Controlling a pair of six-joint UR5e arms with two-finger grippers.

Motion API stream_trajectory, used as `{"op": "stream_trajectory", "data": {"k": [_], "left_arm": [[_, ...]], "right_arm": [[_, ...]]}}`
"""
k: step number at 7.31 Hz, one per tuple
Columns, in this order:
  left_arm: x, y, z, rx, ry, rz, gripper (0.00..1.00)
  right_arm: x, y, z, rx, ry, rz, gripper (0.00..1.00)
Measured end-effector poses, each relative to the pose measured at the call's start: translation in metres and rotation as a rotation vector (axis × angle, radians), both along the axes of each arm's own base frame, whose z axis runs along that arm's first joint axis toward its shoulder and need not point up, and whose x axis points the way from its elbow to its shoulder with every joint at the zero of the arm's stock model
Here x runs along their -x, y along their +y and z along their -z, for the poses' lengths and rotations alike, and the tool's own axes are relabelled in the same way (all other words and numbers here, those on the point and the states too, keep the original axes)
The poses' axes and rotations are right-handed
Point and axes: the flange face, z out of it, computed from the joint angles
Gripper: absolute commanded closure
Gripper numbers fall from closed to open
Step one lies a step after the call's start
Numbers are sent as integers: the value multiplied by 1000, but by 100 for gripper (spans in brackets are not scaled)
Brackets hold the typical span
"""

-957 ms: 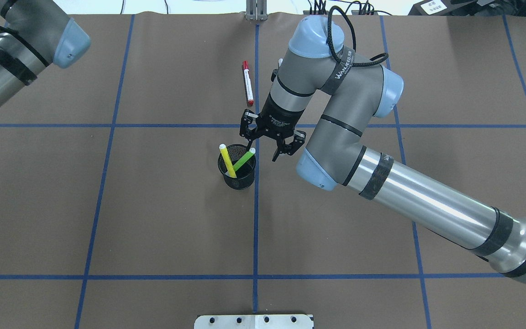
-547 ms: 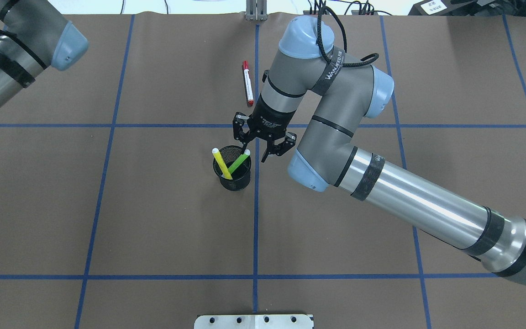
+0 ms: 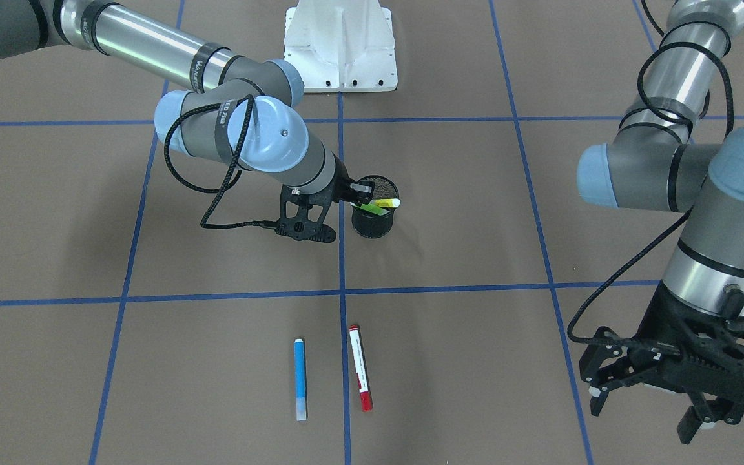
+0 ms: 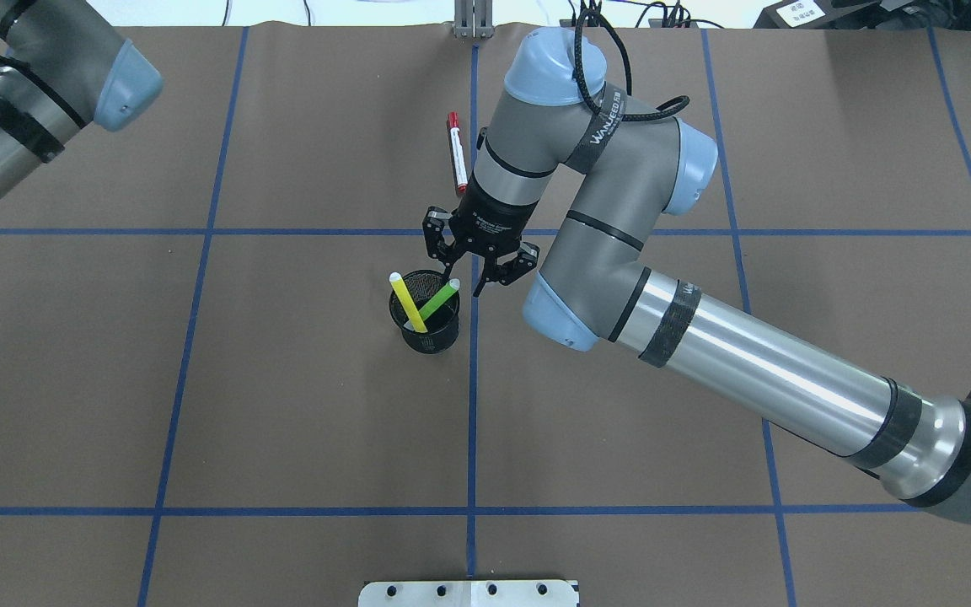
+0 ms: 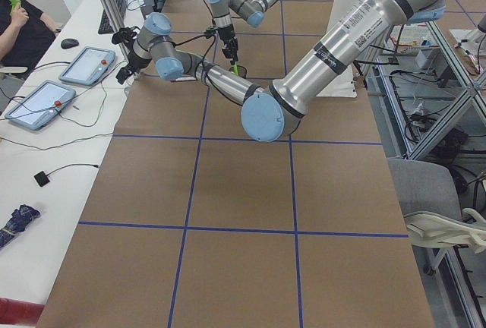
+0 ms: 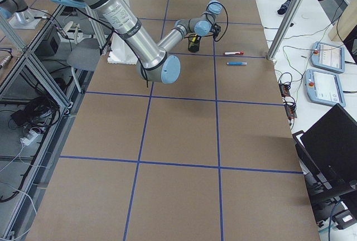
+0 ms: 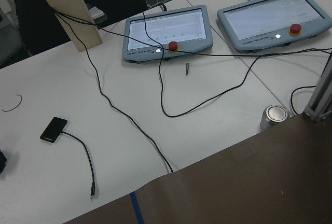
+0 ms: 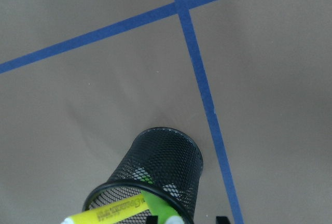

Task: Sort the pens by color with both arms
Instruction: 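Lower the right gripper into the cup and grasp the green highlighter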

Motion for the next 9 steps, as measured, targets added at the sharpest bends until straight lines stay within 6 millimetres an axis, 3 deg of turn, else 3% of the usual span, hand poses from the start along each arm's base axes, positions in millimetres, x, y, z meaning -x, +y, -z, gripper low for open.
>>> {"op": "stream_trajectory", "data": {"k": [4,9], "left_arm": [[0,0,0,1,0,0,1],[0,0,1,1,3,2,1]], "right_arm": [[11,-13,6,-8,-18,-11,51],[11,-9,9,16,-21,-18,49]]}}
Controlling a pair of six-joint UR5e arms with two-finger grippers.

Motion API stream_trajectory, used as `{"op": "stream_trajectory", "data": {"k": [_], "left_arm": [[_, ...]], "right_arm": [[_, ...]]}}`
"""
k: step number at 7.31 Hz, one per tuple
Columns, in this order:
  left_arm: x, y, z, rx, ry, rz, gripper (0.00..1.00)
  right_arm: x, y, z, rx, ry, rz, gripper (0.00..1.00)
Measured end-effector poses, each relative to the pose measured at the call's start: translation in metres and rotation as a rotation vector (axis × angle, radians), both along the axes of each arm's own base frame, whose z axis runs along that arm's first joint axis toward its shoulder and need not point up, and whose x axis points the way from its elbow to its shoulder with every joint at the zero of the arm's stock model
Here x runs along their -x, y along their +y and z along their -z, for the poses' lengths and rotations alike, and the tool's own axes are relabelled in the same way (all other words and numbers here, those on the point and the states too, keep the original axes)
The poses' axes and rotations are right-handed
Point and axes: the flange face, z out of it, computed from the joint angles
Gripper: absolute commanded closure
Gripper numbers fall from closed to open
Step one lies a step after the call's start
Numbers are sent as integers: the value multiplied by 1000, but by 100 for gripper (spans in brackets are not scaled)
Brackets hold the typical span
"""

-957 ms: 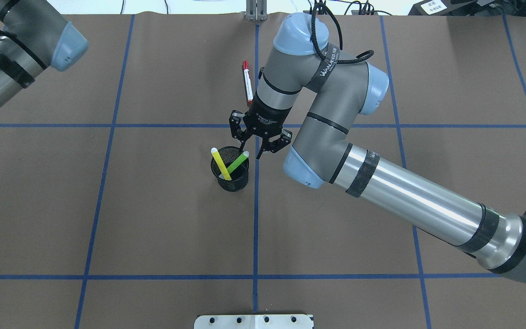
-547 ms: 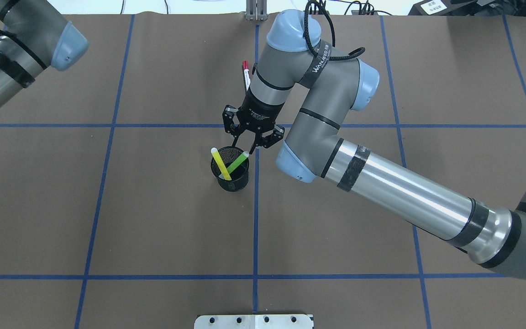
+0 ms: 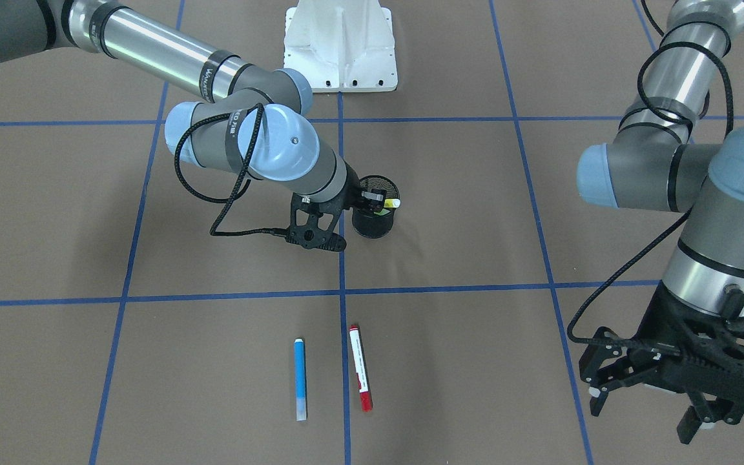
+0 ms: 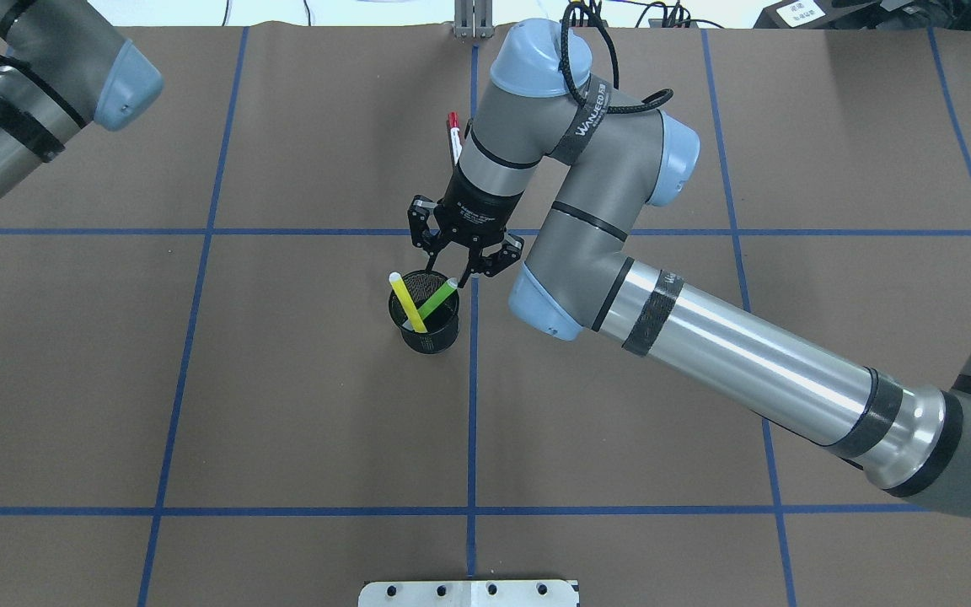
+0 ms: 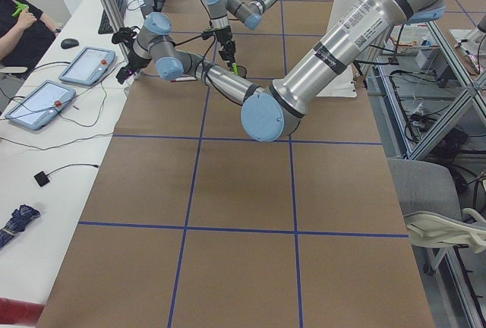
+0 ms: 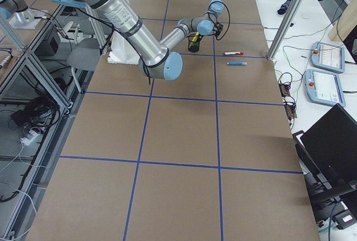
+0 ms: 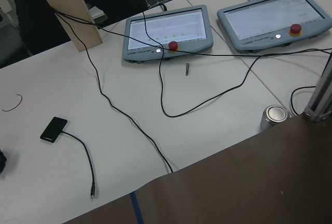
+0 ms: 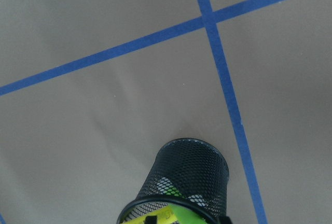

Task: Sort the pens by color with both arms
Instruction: 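Lower the right gripper into the cup and grasp the green highlighter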

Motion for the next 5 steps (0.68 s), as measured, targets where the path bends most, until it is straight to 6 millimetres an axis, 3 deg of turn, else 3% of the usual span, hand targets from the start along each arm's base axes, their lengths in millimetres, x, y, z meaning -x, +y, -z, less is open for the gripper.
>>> {"op": "stream_trajectory", "data": {"k": [2,5], "left_arm": [[0,0,0,2,2,2,1],[0,0,0,0,1,0,1]], "right_arm": [[0,0,-4,1,3,0,46],[3,4,-4,2,3,6,48]]}}
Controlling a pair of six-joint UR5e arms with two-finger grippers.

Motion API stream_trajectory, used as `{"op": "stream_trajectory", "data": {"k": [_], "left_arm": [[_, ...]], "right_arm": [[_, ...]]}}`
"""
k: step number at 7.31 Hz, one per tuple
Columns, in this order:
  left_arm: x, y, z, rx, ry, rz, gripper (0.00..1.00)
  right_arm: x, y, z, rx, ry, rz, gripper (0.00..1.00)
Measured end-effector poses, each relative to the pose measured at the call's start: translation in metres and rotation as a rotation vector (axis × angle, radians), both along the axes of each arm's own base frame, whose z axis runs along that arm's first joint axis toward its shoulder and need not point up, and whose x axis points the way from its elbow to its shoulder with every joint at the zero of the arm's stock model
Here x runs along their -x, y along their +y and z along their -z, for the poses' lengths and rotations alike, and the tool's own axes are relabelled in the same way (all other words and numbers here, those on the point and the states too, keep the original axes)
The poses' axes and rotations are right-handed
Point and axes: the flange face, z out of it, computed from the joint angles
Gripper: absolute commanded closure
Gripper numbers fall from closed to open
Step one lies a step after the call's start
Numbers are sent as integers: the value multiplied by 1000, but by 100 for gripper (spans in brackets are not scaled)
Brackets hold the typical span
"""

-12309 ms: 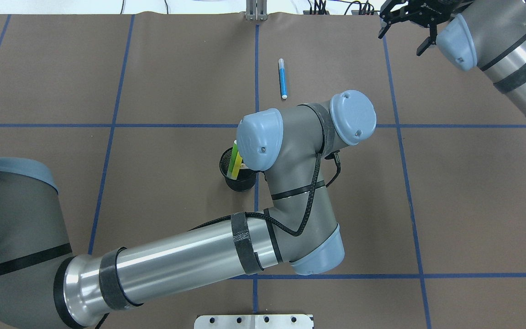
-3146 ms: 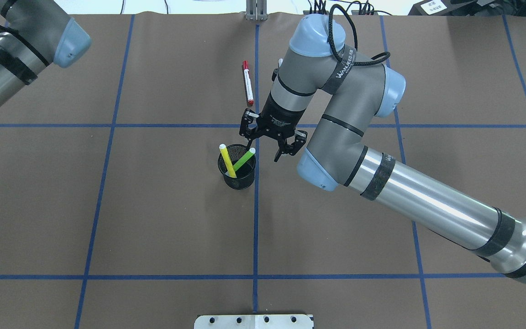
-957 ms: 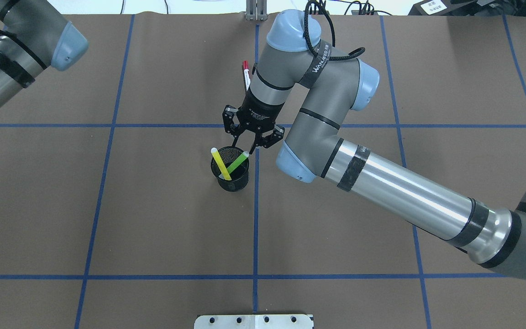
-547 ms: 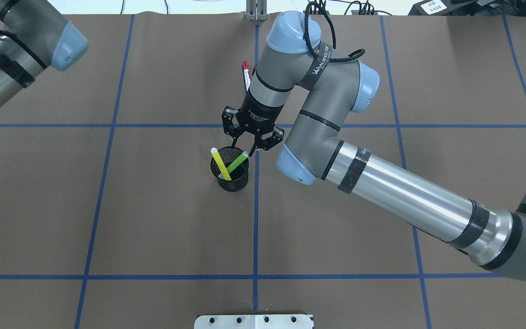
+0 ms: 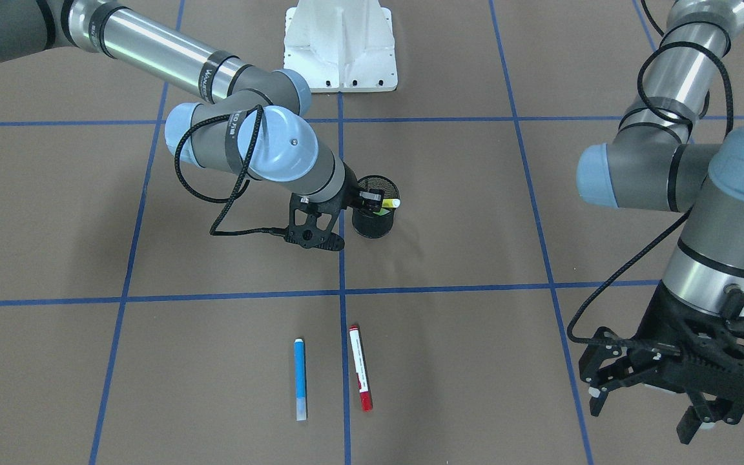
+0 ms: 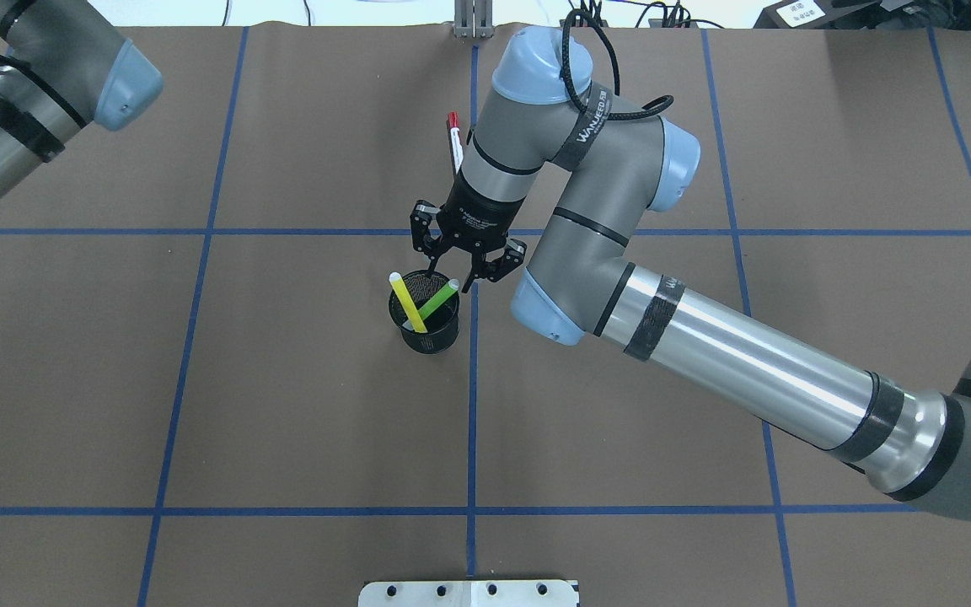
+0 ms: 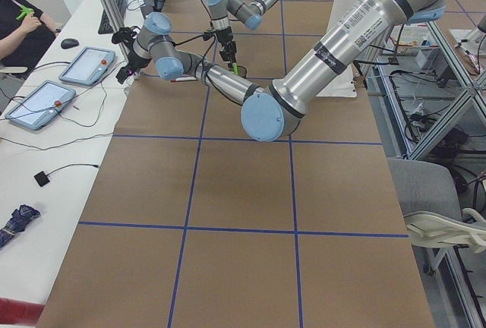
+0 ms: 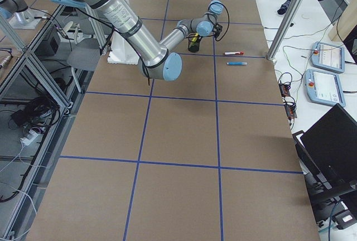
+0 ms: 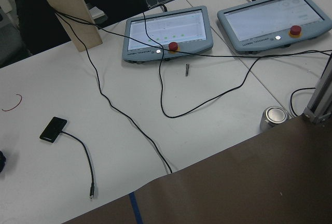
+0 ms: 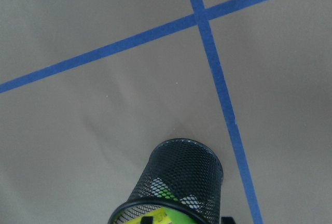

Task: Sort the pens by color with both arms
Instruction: 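Lower the right gripper into the cup and grasp the green highlighter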

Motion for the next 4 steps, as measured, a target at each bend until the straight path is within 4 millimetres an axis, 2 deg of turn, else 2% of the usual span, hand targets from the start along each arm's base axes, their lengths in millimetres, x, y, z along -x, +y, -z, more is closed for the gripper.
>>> {"op": "stream_trajectory", "data": {"k": [2,4], "left_arm": [[0,0,-1,0,-3,-1,1],[0,0,-2,1,-4,-2,1]], "right_arm": [[3,4,-1,0,-1,5,56],[4,6,-1,-1,-2,9,77]]}}
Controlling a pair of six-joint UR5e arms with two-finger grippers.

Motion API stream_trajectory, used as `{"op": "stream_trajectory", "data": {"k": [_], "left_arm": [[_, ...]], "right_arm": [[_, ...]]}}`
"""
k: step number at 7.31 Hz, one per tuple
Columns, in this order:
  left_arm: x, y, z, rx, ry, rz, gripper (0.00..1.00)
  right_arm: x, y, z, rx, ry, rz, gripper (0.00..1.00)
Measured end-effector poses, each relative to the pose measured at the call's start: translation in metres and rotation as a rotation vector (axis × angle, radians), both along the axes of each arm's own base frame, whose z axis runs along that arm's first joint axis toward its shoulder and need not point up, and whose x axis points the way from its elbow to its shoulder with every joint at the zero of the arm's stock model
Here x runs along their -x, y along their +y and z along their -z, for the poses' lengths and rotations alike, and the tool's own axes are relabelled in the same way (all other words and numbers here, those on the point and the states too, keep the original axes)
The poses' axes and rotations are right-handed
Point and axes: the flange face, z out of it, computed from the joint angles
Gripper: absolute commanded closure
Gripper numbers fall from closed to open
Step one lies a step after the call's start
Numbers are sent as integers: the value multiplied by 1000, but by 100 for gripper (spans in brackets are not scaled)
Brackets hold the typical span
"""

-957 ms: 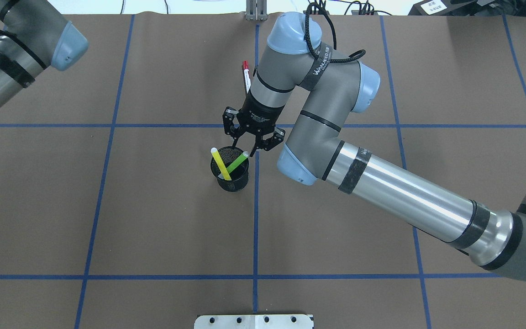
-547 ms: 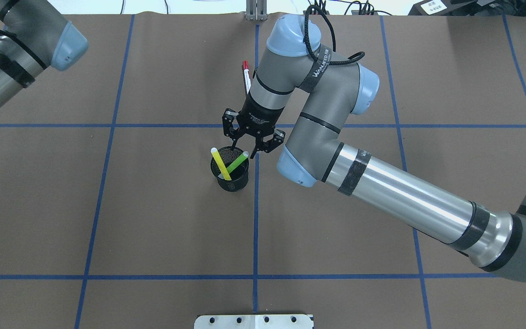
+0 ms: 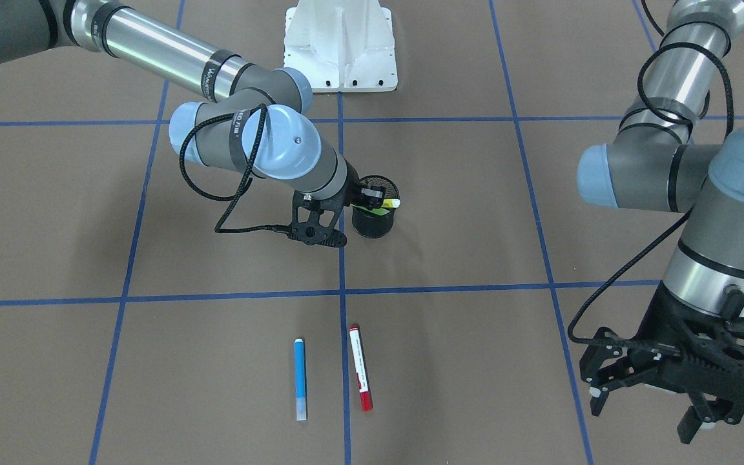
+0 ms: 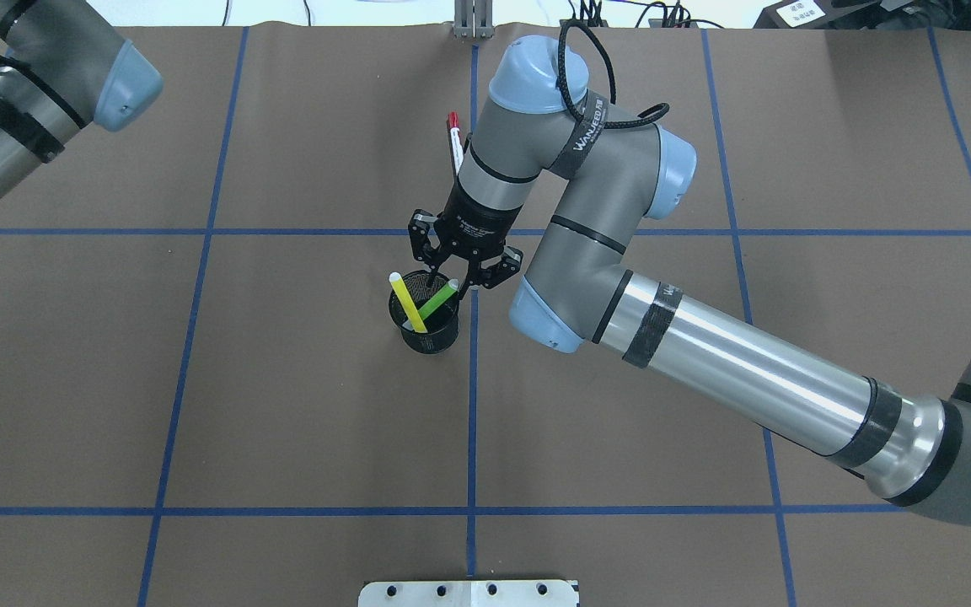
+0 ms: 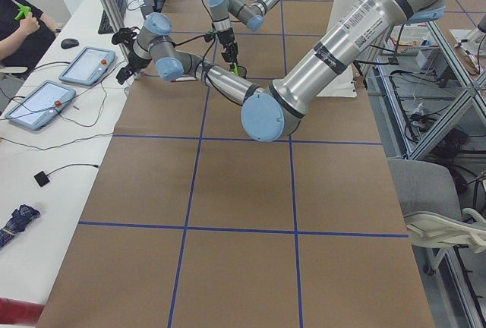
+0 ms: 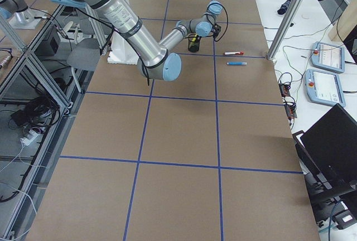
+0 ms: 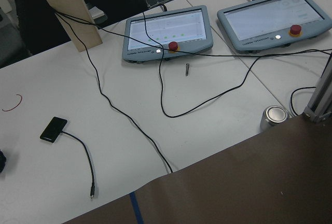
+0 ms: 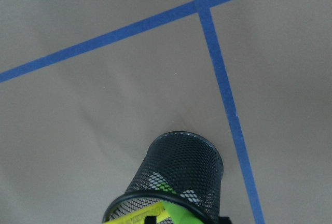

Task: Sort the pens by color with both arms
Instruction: 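Lower the right gripper into the cup and grasp the green highlighter, then lift the green highlighter out and carry it toward the other markers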

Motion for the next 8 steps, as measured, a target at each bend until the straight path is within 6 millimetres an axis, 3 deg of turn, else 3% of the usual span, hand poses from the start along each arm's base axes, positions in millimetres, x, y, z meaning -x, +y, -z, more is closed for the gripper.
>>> {"op": "stream_trajectory", "data": {"k": [1,3,6,8], "left_arm": [[0,0,0,0,0,0,1],[0,0,0,0,-1,0,1],[0,-1,-2,3,-3,-1,1],[-1,-1,-3,6,-5,-1,1]], "right_arm": [[-2,2,0,-2,-3,0,90],[-6,5,-2,-7,-9,0,100],[-11,9,0,-11,-18,-5,100],[-35,17,18,-19,-57,-28,100]]}}
